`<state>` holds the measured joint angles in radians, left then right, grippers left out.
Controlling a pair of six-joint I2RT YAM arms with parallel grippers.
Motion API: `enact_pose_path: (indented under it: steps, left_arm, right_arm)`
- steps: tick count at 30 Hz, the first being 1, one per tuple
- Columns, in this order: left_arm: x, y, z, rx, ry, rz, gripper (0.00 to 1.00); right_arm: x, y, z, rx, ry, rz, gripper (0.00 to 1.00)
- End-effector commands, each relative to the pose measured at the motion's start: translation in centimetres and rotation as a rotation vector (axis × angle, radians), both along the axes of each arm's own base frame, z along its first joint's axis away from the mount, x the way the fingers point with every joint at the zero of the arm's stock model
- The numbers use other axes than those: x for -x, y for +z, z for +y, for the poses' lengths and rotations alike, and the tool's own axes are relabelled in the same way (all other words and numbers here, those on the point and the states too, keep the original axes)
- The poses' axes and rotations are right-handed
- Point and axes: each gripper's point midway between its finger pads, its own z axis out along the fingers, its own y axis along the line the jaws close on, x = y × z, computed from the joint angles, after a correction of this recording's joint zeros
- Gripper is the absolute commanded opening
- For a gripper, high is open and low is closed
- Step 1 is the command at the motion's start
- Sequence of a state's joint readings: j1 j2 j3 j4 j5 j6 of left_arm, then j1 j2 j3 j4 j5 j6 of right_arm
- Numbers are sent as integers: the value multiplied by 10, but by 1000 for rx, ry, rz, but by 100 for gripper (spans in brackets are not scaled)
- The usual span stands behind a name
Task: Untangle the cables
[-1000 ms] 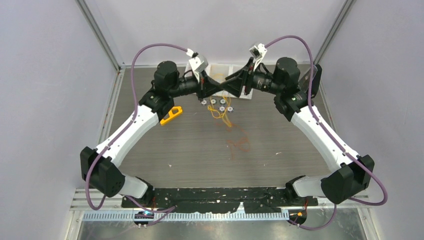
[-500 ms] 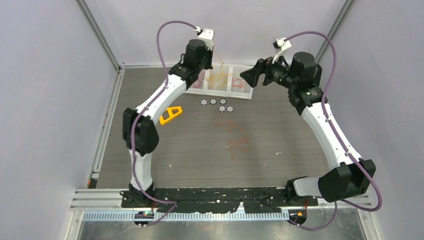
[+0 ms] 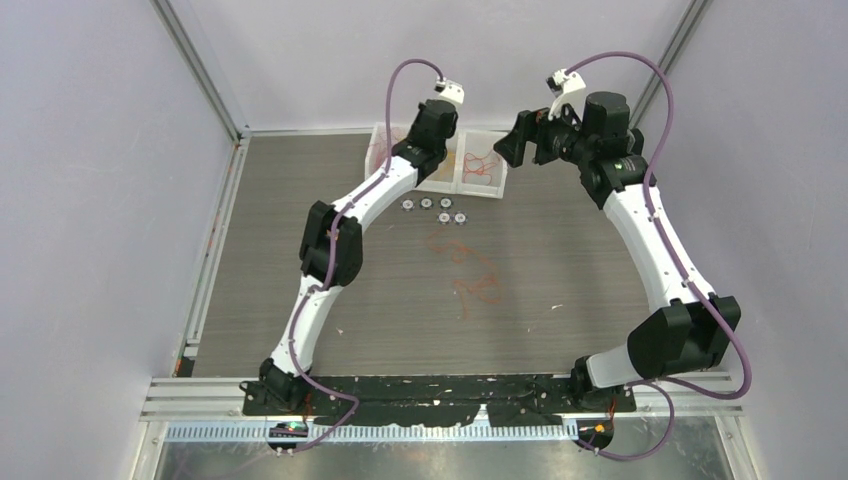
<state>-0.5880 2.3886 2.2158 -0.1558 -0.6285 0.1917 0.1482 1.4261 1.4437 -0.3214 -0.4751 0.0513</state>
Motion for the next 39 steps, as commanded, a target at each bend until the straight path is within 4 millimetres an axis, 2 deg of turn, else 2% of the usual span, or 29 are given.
enact_pose_path:
  steps: [1,5,7,8,13,23,33,35,39]
  left_arm:
    - [-9,35,-16,83,2,-110,0]
    - [-8,23,-47,158,-79,-101,0]
    - [-11,14,-55,171,-101,-93,0]
    - [-13,20,-59,184,-114,-95,0]
    - [-18,15,-75,343,-203,-50,0]
    - [-27,7,-50,464,-145,6,3]
    - [-28,-11,-40,639,-129,126,4]
    - [-28,-13,-40,644,-127,131,10]
    - [-28,-12,-40,642,-134,128,35]
  right_arm:
    - [-7,18,-9,20,-20,-33,97]
    - [-8,12,-13,20,-23,-8,97]
    - [-7,12,-14,20,-25,-7,97]
    - [-6,13,-15,21,-26,-10,97]
    - [-2,11,-21,28,-41,-7,97]
    - [3,10,-24,28,-46,0,97]
    - [-1,8,-22,19,-38,14,97]
    - [-2,7,-21,18,-35,15,97]
    - [-3,6,-20,17,-30,21,97]
